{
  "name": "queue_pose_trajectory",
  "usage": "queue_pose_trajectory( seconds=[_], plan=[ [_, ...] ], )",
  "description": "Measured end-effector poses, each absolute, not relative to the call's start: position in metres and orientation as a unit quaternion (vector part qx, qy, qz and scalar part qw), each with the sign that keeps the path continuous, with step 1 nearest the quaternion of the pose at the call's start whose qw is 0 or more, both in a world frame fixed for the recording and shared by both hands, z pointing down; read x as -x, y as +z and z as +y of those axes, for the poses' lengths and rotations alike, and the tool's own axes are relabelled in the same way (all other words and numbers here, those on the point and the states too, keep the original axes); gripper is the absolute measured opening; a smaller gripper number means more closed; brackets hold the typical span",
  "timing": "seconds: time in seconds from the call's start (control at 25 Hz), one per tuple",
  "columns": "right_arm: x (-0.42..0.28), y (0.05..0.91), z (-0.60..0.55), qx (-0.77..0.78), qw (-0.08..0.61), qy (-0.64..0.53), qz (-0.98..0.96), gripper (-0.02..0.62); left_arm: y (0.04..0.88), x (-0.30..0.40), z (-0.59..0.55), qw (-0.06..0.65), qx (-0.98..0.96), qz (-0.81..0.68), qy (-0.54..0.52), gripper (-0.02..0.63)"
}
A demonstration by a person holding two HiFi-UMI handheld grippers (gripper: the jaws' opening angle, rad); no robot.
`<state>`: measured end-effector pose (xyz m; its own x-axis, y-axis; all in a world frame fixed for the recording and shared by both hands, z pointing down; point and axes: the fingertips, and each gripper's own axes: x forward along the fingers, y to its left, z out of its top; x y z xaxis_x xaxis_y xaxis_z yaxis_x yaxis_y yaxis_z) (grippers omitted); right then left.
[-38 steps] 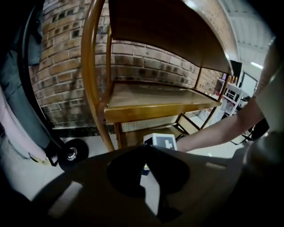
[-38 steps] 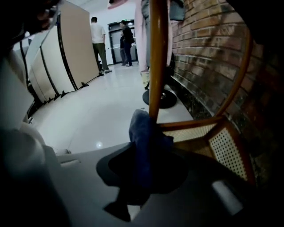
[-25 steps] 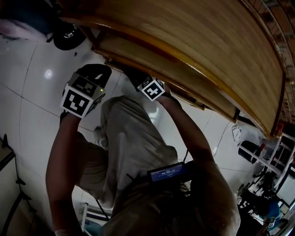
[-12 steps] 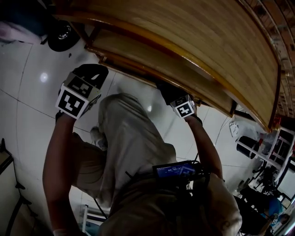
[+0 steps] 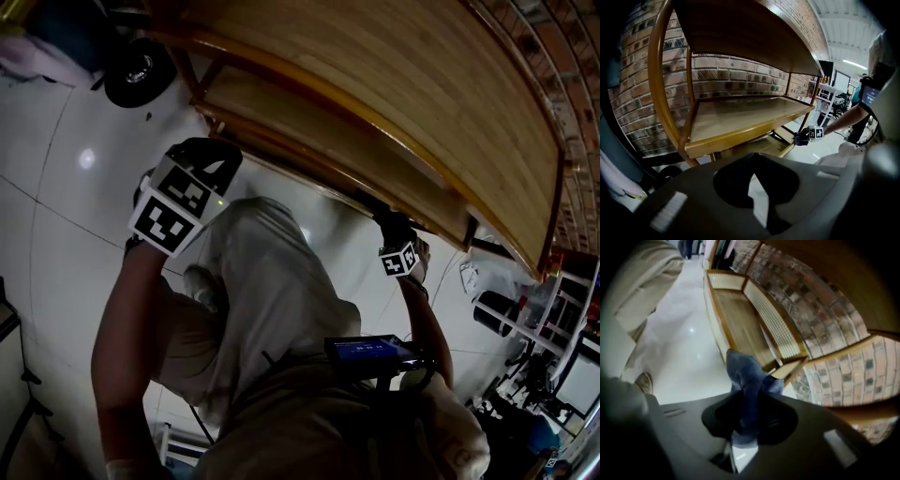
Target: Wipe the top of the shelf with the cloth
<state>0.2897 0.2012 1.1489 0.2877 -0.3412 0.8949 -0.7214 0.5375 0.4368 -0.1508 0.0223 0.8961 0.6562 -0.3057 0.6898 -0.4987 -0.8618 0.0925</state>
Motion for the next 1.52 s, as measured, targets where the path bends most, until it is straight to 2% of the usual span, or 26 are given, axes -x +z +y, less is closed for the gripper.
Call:
queue_pose_trajectory(
  seconds=[0.12,0.32,0.52,0.64,0.84,1.12,1.52],
  plan=[
    [-0.293,1.147,0.235,-0.468,0.658,0.200,-0.554,0.074,0.890,0.139,0.028,0.143,-0.905,-0.217,0.336,0.005],
    [-0.225,1.102,0.264,-0.445,0.611,0.284,-0.589,0.074,0.893,0.109,0.049,0.190,-0.902,-0.250,0.297,0.005],
    [-0.142,1.012,0.246,-0.426,0.559,0.283,-0.652,0.074,0.914,0.111,0.070,0.209,-0.890,-0.292,0.282,0.005],
    [-0.119,0.938,0.248,-0.423,0.527,0.301,-0.672,0.074,0.899,0.122,0.102,0.223,-0.870,-0.331,0.291,0.005],
    [-0.079,0.815,0.225,-0.417,0.494,0.299,-0.702,0.074,0.793,0.161,0.128,0.179,-0.865,-0.338,0.324,0.005],
    [-0.062,0.631,0.177,-0.454,0.443,0.260,-0.728,0.074,0.622,0.194,0.152,0.204,-0.860,-0.342,0.318,0.005],
    [-0.060,0.418,0.057,-0.551,0.326,0.221,-0.736,0.074,0.410,0.175,0.104,0.187,-0.901,-0.287,0.268,0.005]
  ],
)
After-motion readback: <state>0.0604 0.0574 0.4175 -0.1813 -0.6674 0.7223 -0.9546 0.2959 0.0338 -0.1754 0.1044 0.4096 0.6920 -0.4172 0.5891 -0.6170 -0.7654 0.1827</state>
